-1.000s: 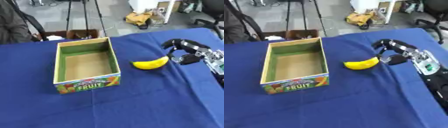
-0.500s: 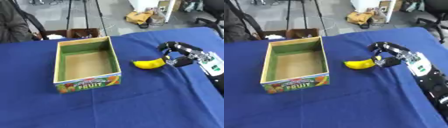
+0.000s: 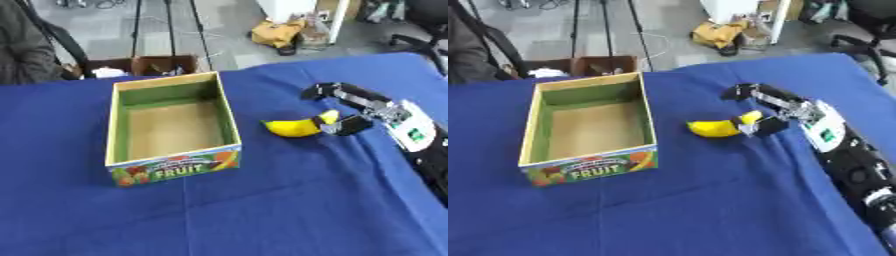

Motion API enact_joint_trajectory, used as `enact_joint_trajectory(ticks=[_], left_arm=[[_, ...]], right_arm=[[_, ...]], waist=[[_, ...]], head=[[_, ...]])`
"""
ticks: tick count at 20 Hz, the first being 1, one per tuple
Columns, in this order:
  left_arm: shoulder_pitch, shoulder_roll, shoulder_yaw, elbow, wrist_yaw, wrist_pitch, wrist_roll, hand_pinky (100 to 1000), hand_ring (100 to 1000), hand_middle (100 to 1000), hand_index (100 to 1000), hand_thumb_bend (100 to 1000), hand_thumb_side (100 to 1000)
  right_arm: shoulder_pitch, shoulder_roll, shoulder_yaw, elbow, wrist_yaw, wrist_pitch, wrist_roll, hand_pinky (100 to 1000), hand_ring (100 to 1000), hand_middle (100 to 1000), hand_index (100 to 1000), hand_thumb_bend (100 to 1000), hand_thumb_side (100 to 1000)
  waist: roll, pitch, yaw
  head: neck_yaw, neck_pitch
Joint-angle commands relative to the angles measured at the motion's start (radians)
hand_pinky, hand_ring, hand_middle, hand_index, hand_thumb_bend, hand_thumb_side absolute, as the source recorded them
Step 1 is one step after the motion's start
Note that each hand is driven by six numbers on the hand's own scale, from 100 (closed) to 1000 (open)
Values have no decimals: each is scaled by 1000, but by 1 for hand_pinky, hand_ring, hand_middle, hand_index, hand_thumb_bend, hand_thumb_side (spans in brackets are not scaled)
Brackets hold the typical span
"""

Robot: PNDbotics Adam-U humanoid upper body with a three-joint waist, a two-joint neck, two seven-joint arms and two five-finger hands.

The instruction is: Pick up objects on the table and place them in the box.

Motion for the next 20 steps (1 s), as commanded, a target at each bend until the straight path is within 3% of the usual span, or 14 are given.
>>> enact_joint_trajectory(ticks=[1,10,20], left_arm=[[-12,7,-3,-11,1,1,-3,504,702,471,568,244,1000],[-12,7,-3,-12,2,2,-3,504,703,472,568,244,1000],[-10,8,-2,-12,2,-1,-4,504,704,473,567,242,1000]], right_arm=[[-19,-18,3,-29,60,-169,135,885,888,848,879,100,208],[-18,0,24,-25,154,-181,132,896,885,843,876,100,249],[-9,-7,9,15,234,-181,99,906,890,846,880,100,305]], waist=[[-4,-14,1],[-4,-17,2],[-2,-16,6]], head=[[-6,-7],[-6,-8],[-6,-8]])
